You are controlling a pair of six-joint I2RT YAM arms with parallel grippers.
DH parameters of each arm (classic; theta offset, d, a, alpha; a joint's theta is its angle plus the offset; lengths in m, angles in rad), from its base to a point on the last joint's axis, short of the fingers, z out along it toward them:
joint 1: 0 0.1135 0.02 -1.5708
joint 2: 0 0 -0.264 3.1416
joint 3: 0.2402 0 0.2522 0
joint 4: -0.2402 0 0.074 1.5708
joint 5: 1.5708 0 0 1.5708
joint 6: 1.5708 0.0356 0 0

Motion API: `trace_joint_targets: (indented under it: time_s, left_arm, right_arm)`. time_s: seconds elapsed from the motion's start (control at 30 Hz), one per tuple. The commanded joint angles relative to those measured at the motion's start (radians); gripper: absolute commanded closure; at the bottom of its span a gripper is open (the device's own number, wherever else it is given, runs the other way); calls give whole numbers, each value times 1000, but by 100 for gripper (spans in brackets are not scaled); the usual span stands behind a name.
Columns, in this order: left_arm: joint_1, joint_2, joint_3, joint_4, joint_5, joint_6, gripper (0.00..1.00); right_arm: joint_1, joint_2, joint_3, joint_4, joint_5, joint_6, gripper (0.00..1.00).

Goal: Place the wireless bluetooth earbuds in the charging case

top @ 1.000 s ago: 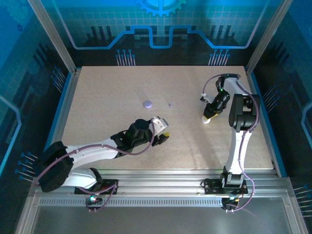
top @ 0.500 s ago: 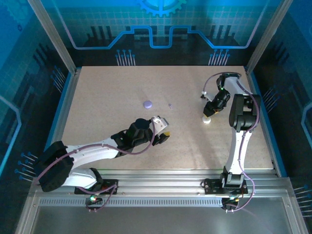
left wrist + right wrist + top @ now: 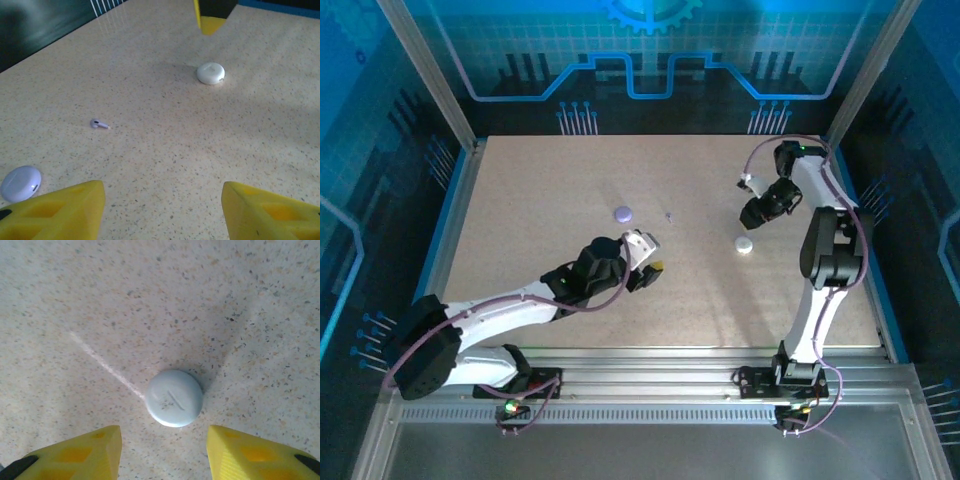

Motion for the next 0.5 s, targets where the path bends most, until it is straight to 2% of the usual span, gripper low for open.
trace_joint_targets:
  time_s: [0.0, 0.33, 0.47]
  left_arm:
    - [23, -49, 46, -61, -18, -51, 36]
    - [107, -91, 139, -286, -16, -182, 35]
    - [139, -84, 186, -362, -32, -239, 35]
  right_arm:
    - [22, -96, -56, 50, -55, 68, 52]
    - [171, -339, -203, 213, -40, 288, 52]
    - [264, -425, -271, 295, 24, 410, 51]
